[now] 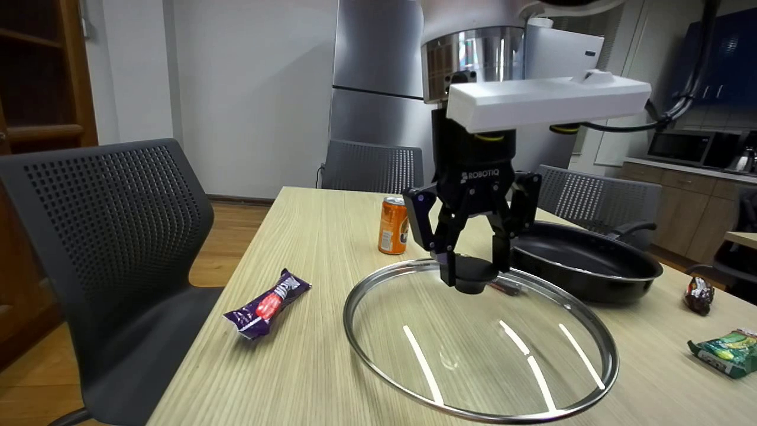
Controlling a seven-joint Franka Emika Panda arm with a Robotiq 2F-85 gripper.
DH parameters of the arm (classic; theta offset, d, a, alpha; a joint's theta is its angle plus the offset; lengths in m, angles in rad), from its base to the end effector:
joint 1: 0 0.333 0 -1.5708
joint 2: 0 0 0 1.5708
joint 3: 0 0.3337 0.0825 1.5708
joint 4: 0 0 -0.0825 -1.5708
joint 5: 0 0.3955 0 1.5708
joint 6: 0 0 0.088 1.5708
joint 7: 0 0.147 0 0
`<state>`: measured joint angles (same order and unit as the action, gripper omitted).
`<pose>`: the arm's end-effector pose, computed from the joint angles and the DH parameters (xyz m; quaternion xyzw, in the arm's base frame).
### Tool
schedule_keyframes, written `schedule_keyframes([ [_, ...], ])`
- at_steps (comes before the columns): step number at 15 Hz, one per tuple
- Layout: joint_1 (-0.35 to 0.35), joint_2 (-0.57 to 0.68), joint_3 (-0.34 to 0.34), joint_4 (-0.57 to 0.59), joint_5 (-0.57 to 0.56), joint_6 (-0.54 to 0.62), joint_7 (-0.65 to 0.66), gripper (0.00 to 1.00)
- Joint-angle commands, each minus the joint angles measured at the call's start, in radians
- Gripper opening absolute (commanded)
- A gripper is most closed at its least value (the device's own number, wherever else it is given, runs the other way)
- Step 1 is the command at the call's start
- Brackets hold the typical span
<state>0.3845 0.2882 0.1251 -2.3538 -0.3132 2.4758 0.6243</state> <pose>0.4377 0.2409 0.1638 0.9919 0.0723 -0.0298 0.0999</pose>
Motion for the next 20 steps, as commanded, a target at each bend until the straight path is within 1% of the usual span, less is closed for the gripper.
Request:
schedule_keyframes([
  [1, 0.002, 0.004, 0.009, 0.029, 0.004, 0.004, -0.022, 0.39],
  [6, 0.0, 0.03, 0.01, 0.044, 0.029, 0.051, -0.047, 0.39],
  [15, 0.0, 0.055, 0.003, 0.055, 0.08, 0.096, -0.084, 0.39],
  [20, 0.004, 0.062, -0.018, 0.053, 0.07, 0.102, -0.072, 0.39],
])
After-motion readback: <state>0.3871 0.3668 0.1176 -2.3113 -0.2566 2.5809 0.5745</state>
